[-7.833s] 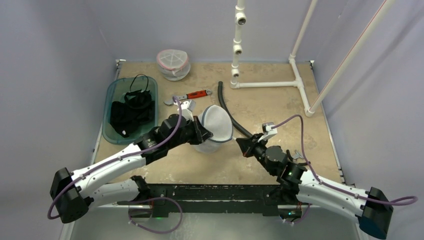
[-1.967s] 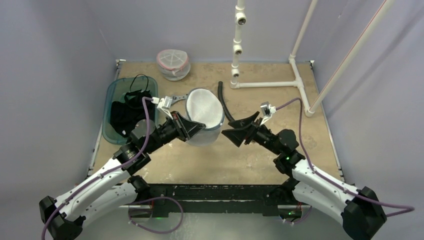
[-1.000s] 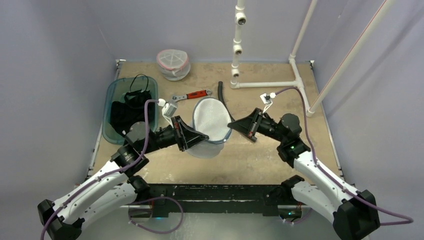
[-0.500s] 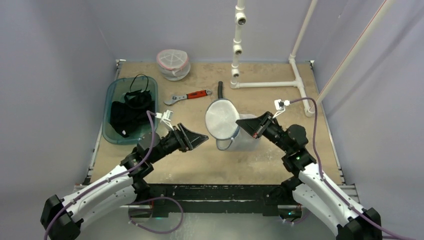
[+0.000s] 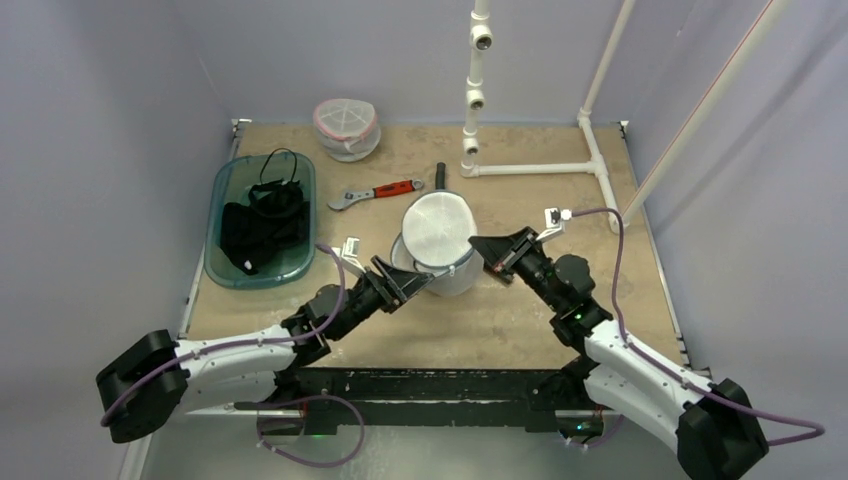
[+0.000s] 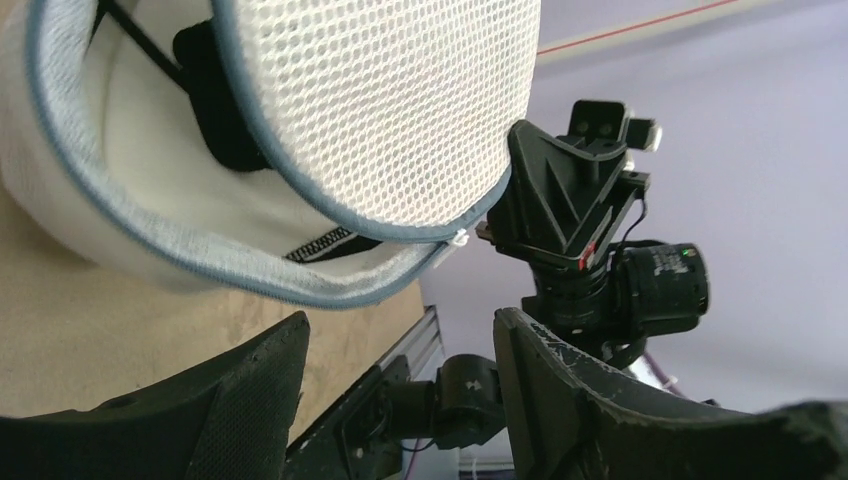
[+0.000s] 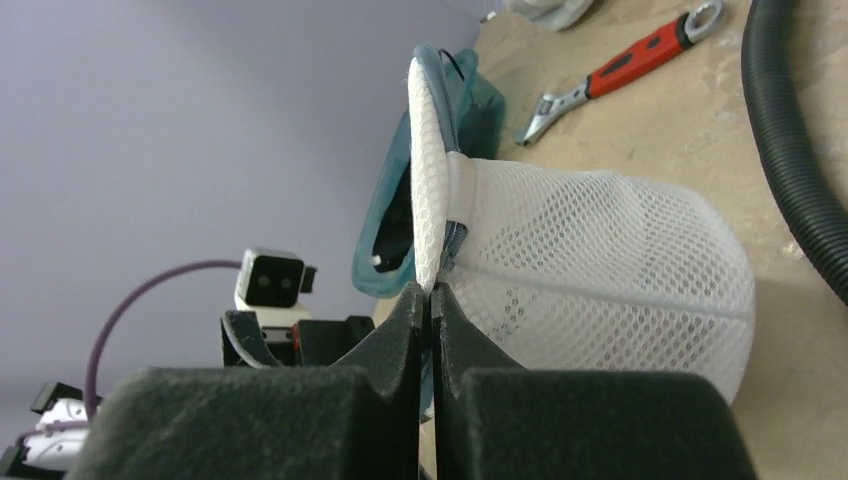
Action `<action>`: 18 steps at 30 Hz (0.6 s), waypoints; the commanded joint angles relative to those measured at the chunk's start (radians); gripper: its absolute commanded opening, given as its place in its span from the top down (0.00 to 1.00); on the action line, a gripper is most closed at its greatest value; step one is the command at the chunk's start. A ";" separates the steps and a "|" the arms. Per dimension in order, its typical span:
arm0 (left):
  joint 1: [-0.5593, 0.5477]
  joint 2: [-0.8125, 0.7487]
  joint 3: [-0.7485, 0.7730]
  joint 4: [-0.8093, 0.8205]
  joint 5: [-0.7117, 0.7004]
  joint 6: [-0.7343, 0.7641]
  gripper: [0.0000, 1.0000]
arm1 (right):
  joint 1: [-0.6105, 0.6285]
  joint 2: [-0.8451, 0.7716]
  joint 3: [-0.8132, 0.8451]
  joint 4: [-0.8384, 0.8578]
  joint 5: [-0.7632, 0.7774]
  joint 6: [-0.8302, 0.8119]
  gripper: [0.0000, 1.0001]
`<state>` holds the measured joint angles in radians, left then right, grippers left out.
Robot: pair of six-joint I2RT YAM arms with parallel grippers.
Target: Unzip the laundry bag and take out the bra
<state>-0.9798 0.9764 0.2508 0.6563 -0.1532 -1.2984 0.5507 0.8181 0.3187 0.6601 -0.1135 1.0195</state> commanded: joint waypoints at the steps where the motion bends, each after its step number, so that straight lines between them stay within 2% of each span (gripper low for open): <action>1: -0.020 0.022 -0.092 0.328 -0.119 -0.078 0.34 | 0.008 0.015 -0.043 0.262 0.061 0.050 1.00; 4: -0.023 0.042 -0.123 0.331 -0.170 -0.121 0.33 | 0.030 0.038 -0.078 0.279 0.087 0.074 1.00; 6: -0.024 0.056 -0.105 0.300 -0.181 -0.123 0.33 | 0.035 0.034 -0.048 0.198 0.079 0.046 1.00; 8: -0.024 0.087 -0.090 0.289 -0.182 -0.123 0.33 | 0.041 0.006 -0.062 0.193 0.100 0.043 1.00; 12: -0.025 0.184 -0.136 0.446 -0.182 -0.192 0.32 | 0.046 -0.025 -0.103 0.182 0.111 0.058 1.00; 18: -0.059 0.283 -0.120 0.554 -0.207 -0.228 0.32 | 0.055 -0.042 -0.130 0.191 0.107 0.052 1.00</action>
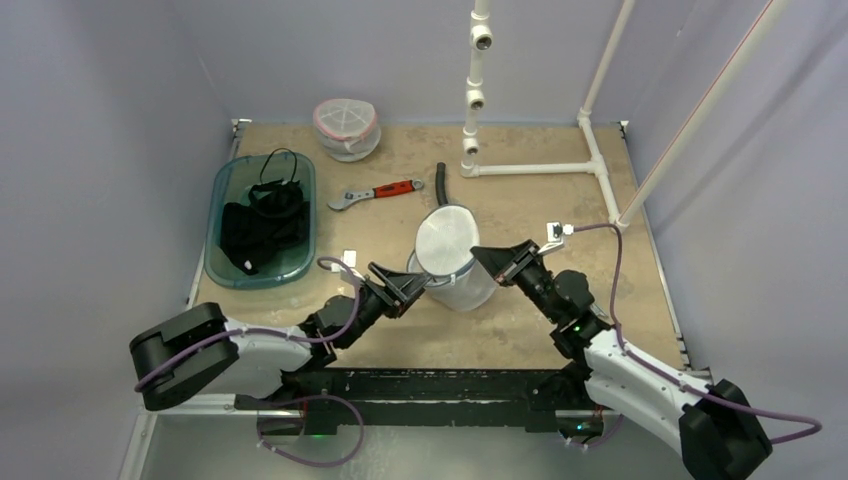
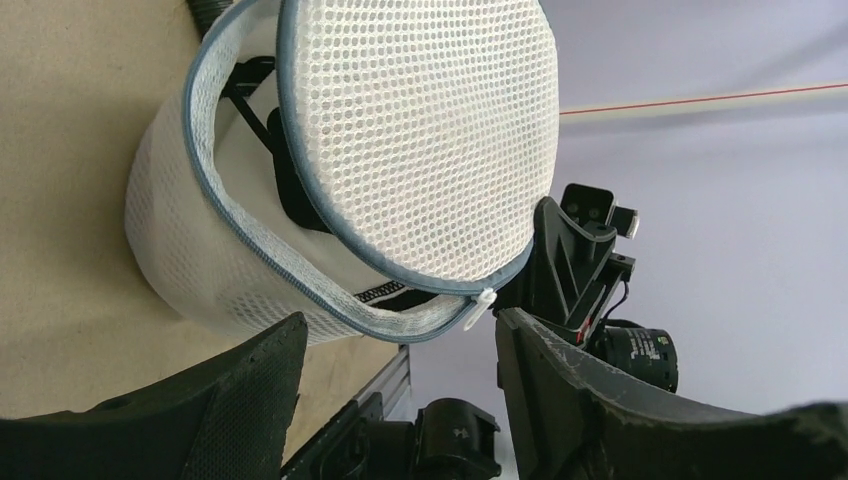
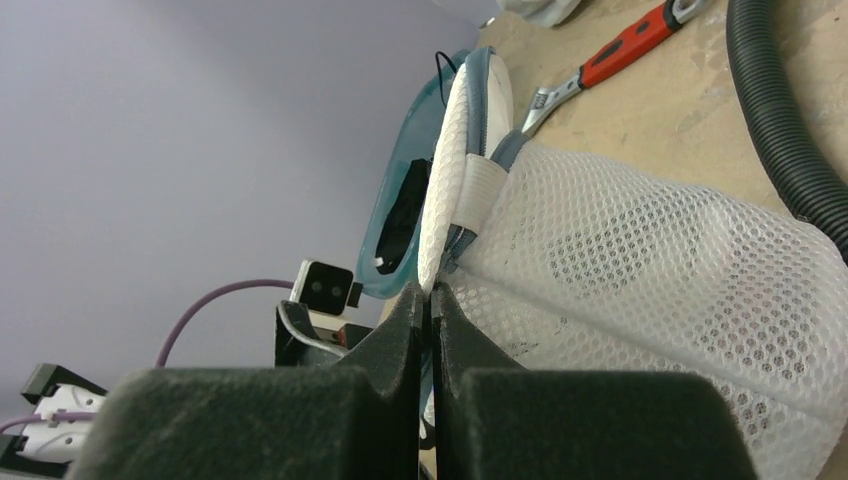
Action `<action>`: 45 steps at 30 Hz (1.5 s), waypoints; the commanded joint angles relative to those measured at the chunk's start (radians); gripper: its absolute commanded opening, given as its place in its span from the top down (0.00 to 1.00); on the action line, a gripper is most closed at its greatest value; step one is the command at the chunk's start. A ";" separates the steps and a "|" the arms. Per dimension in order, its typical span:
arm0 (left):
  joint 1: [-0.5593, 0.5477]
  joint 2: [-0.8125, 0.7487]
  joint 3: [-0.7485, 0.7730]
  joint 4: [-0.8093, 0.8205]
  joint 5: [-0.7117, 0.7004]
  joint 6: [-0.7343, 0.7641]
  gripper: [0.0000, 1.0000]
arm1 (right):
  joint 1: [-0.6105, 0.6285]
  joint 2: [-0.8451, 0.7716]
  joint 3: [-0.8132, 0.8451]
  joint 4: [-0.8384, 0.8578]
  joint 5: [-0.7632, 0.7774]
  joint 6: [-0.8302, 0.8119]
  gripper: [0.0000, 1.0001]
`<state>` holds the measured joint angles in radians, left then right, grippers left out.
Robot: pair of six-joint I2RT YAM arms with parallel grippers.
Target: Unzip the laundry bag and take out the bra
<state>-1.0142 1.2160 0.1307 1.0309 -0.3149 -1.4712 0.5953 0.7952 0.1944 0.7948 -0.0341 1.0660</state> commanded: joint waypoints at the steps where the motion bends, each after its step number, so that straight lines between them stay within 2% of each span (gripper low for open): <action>1: -0.026 0.051 0.009 0.182 -0.050 -0.063 0.32 | 0.012 -0.019 -0.009 0.054 0.026 0.004 1.00; 7: -0.046 0.116 0.082 0.139 -0.065 -0.070 0.32 | 0.014 -0.031 -0.031 0.072 0.011 0.000 1.00; 14: -0.046 0.238 0.117 0.184 -0.071 -0.085 0.33 | 0.015 -0.079 -0.052 0.055 -0.023 -0.032 1.00; 23: -0.044 0.387 0.134 0.333 -0.063 -0.106 0.41 | 0.015 -0.112 -0.076 0.070 -0.112 -0.062 1.00; 26: -0.042 0.398 0.142 0.345 -0.061 -0.096 0.48 | 0.015 -0.117 -0.088 0.074 -0.127 -0.064 1.00; 28: -0.038 0.398 0.145 0.341 -0.059 -0.089 0.57 | 0.015 -0.120 -0.096 0.078 -0.135 -0.062 1.00; 33: -0.024 0.381 0.145 0.319 -0.048 -0.069 0.89 | 0.015 -0.127 -0.103 0.079 -0.150 -0.069 1.00; 34: -0.021 0.373 0.144 0.311 -0.047 -0.059 1.00 | 0.015 -0.130 -0.095 0.069 -0.156 -0.077 1.00; 37: -0.014 0.311 0.136 0.253 -0.056 -0.041 1.00 | 0.015 -0.154 -0.052 -0.012 -0.168 -0.137 0.99; 39: -0.007 0.219 0.145 0.120 -0.067 -0.010 1.00 | 0.015 -0.177 0.003 -0.138 -0.170 -0.207 0.62; 41: -0.006 0.084 0.205 -0.141 -0.101 0.053 1.00 | 0.015 -0.199 0.062 -0.258 -0.165 -0.290 0.37; 43: -0.007 -0.042 0.312 -0.511 -0.166 0.146 1.00 | 0.015 -0.219 0.128 -0.369 -0.151 -0.375 0.25; 45: -0.009 -0.128 0.404 -0.715 -0.241 0.238 1.00 | 0.015 -0.242 0.160 -0.437 -0.138 -0.444 0.19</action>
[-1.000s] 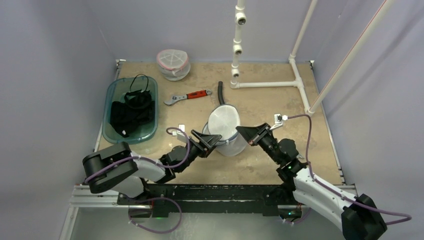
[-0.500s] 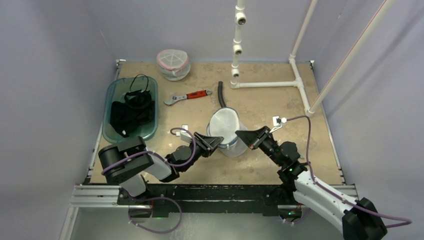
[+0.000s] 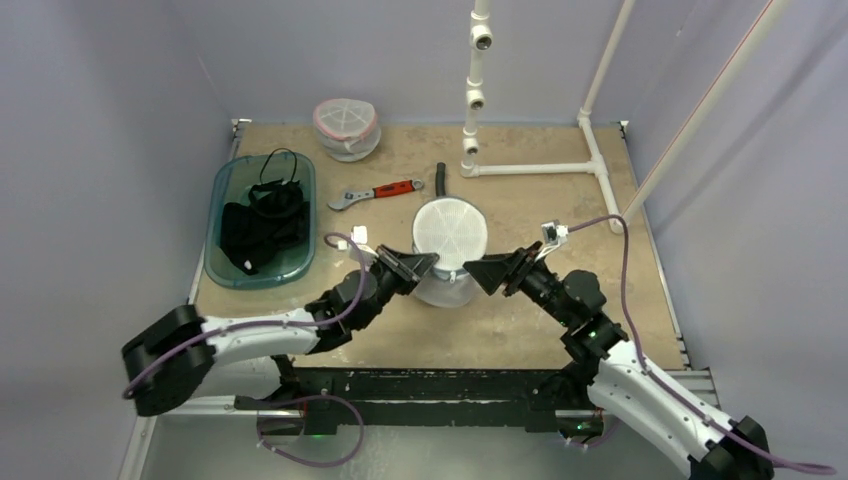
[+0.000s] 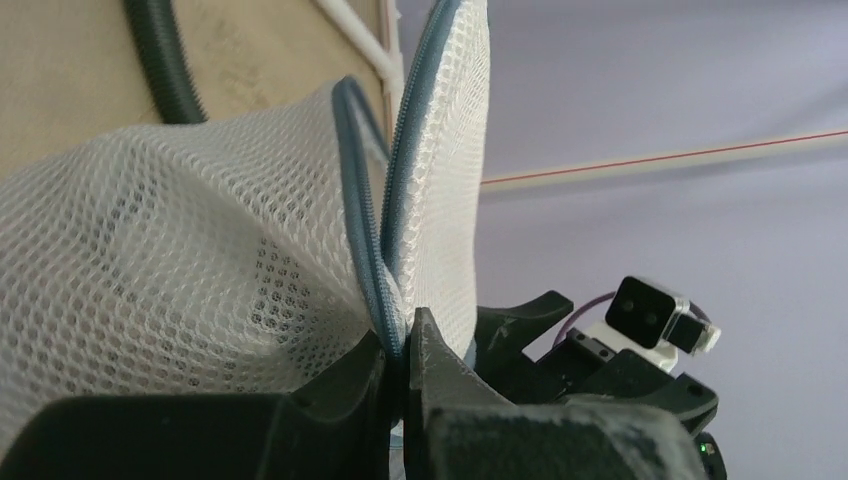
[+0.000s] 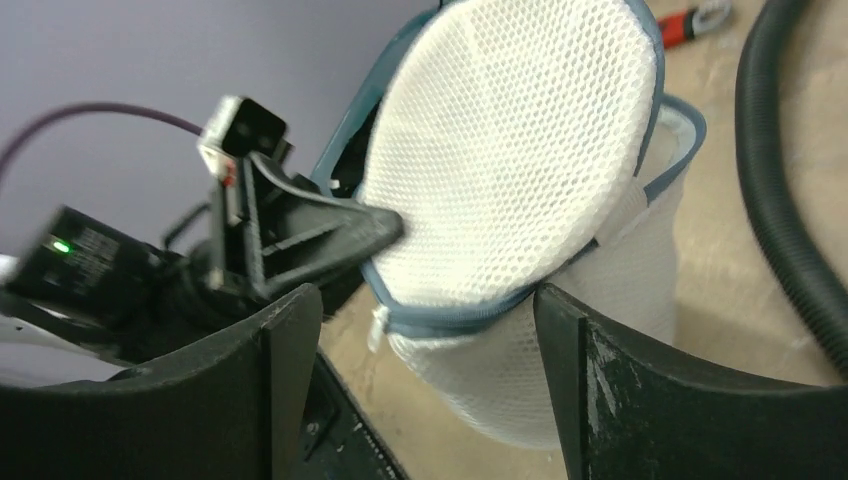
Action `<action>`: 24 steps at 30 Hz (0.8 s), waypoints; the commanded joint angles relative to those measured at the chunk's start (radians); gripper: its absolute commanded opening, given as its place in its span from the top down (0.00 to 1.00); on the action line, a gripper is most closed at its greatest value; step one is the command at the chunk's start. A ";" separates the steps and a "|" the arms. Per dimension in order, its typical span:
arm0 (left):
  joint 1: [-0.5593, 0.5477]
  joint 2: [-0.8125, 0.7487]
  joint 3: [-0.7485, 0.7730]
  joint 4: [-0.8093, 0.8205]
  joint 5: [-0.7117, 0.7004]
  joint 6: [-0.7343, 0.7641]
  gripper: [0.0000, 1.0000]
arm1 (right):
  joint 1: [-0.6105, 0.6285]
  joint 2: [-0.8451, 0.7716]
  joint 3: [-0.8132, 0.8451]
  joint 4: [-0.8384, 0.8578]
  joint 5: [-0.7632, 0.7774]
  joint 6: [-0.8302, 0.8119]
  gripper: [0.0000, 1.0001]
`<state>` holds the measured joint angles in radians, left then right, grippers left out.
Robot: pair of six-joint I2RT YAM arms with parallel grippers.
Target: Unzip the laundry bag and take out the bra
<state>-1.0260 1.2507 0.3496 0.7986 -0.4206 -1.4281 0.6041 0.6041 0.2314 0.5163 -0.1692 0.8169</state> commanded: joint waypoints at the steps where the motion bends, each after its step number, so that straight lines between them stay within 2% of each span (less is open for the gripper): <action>1: 0.003 -0.195 0.220 -0.548 -0.161 0.233 1.00 | 0.006 -0.060 0.132 -0.174 -0.005 -0.216 0.19; 5: -0.001 -0.218 0.419 -0.861 -0.251 0.360 1.00 | 0.006 -0.062 0.132 -0.112 -0.071 -0.215 0.20; 9: -0.035 -0.102 0.682 -1.151 -0.377 0.486 1.00 | 0.006 -0.049 0.149 -0.049 -0.077 -0.185 0.19; 14: -0.171 0.054 0.941 -1.447 -0.702 0.577 1.00 | 0.007 0.034 0.138 0.096 -0.147 -0.112 0.21; 16: -0.206 0.081 0.985 -1.493 -0.745 0.568 1.00 | 0.009 0.083 0.146 0.119 -0.153 -0.090 0.25; 19: -0.211 0.072 0.982 -1.457 -0.722 0.566 1.00 | 0.014 0.137 0.158 0.163 -0.158 -0.073 0.30; 24: -0.211 0.038 0.952 -1.382 -0.670 0.575 1.00 | 0.016 0.196 0.182 0.225 -0.198 -0.046 0.30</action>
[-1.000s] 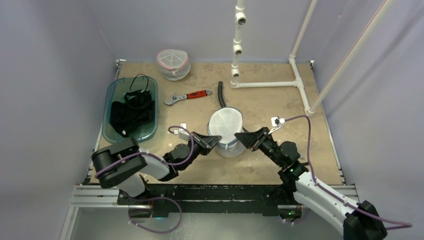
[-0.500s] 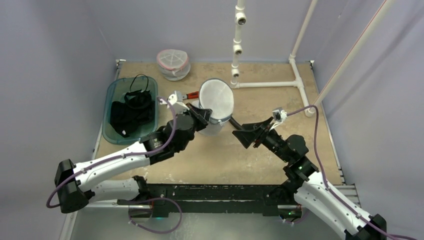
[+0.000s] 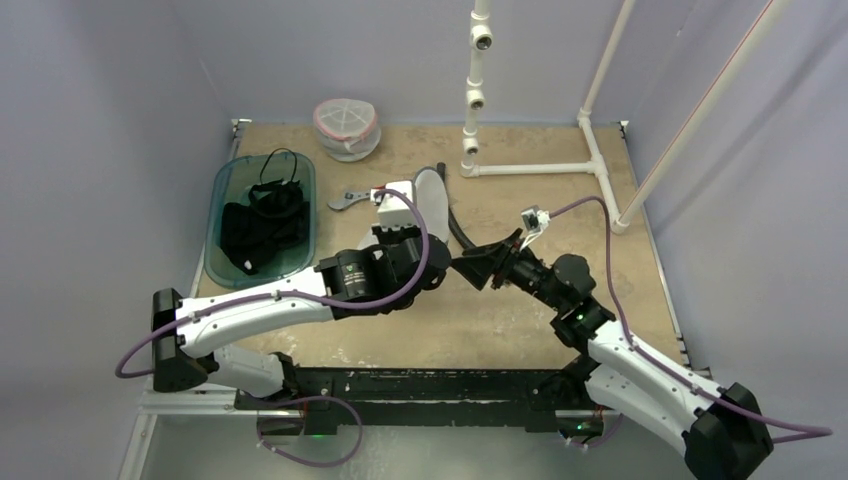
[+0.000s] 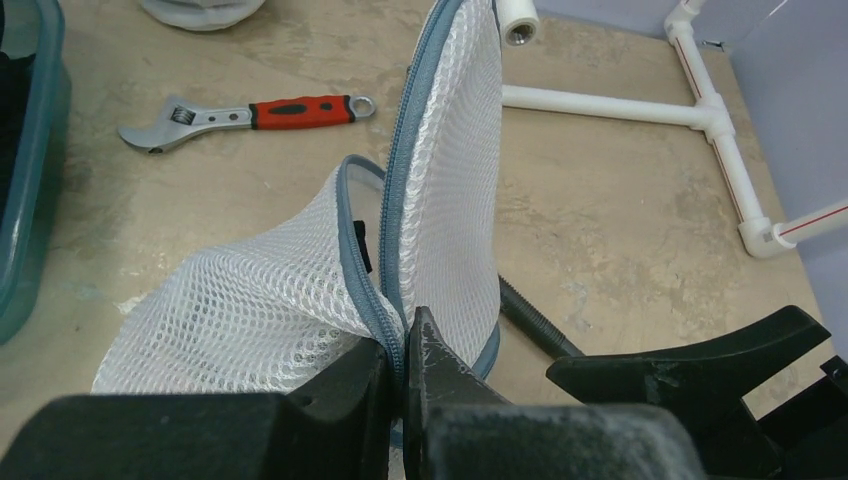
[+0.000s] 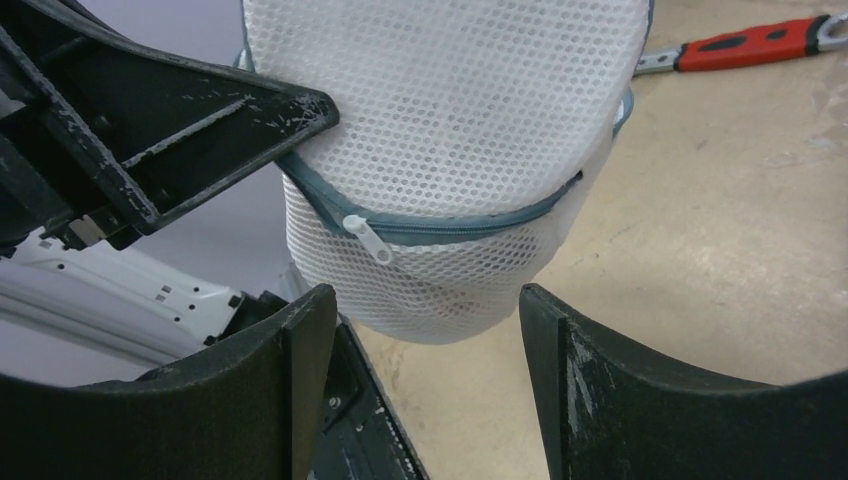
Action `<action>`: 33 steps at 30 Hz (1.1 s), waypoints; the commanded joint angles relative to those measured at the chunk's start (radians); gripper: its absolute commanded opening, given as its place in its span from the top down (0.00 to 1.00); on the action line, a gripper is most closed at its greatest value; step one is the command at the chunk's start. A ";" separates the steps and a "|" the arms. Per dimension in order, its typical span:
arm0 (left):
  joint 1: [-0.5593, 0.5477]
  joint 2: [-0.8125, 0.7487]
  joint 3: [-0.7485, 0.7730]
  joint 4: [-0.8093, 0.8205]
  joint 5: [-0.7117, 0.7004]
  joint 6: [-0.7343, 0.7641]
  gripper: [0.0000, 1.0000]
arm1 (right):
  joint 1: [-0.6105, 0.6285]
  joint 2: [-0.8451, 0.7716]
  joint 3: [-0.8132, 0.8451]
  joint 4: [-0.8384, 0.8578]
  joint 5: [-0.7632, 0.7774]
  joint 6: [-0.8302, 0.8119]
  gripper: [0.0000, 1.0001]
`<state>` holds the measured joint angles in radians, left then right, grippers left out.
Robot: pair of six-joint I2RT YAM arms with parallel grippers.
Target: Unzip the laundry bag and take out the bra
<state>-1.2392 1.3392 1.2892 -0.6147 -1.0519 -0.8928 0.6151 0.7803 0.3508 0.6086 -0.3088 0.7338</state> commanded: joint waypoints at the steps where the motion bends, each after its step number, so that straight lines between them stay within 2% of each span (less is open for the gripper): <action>1: 0.002 -0.063 0.003 0.045 -0.031 0.041 1.00 | 0.005 0.027 0.061 0.144 -0.064 0.051 0.29; 7: 0.003 -0.200 -0.124 0.198 0.028 0.072 1.00 | 0.005 0.046 -0.004 0.321 -0.156 0.196 0.26; 13: 0.004 -0.328 -0.237 0.332 0.091 0.057 1.00 | 0.005 0.123 0.003 0.511 -0.239 0.310 0.30; 18: 0.003 -0.370 -0.268 0.365 0.129 -0.011 1.00 | 0.011 0.158 0.045 0.516 -0.283 0.316 0.31; 33: 0.004 -0.370 -0.294 0.445 0.196 -0.050 1.00 | 0.032 0.194 0.081 0.463 -0.284 0.306 0.37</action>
<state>-1.2373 0.9779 0.9852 -0.2481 -0.8715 -0.9249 0.6415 0.9737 0.3923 1.0519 -0.5766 1.0378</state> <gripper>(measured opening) 0.027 0.630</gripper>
